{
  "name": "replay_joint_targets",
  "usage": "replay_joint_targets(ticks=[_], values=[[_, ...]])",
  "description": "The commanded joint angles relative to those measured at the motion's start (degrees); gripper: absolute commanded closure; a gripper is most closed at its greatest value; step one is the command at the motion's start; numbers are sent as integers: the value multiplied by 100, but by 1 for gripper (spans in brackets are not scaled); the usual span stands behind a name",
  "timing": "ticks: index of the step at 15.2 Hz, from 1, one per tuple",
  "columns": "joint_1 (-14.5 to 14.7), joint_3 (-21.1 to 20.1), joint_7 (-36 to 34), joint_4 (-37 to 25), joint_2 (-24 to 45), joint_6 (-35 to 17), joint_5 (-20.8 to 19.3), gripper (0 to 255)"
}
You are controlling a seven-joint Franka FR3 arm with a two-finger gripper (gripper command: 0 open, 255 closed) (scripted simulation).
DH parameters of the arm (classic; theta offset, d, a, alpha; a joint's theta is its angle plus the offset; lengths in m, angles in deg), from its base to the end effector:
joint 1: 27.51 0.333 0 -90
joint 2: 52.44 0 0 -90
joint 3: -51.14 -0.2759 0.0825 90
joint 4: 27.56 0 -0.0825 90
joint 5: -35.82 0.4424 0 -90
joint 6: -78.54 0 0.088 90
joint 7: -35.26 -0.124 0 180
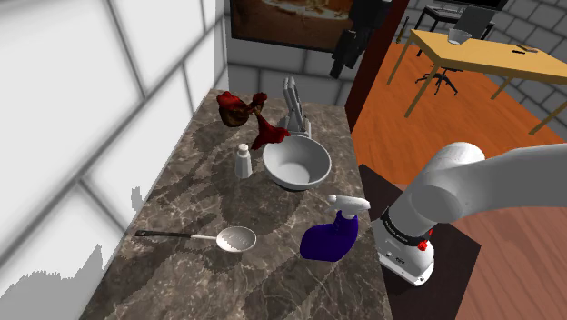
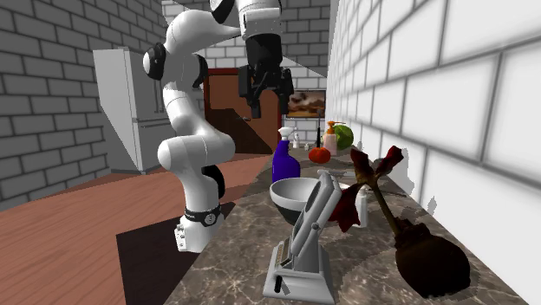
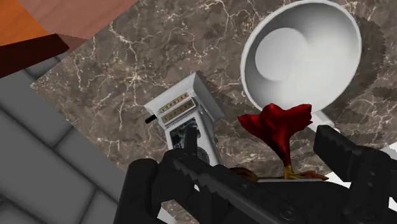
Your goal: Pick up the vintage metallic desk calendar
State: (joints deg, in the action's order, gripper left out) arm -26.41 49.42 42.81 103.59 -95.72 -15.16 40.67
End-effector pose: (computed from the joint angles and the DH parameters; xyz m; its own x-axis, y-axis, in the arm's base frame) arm 0.4092 0.0318 0.5750 0.9797 0.1681 0.1087 0.1743 -0.9834 -0.0501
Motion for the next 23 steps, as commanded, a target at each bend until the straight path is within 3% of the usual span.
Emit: replay_joint_targets(ticks=[1, 9, 17, 23], values=[[0, 0, 0, 0, 0, 0, 0, 0], [-662, -1069, -2107, -758, 1776, -789, -646, 0], [-1169, -1701, -4355, -2174, 3835, -709, -1911, 0], [-1158, -1687, -4490, -1866, 3911, -1062, -1970, 0]])
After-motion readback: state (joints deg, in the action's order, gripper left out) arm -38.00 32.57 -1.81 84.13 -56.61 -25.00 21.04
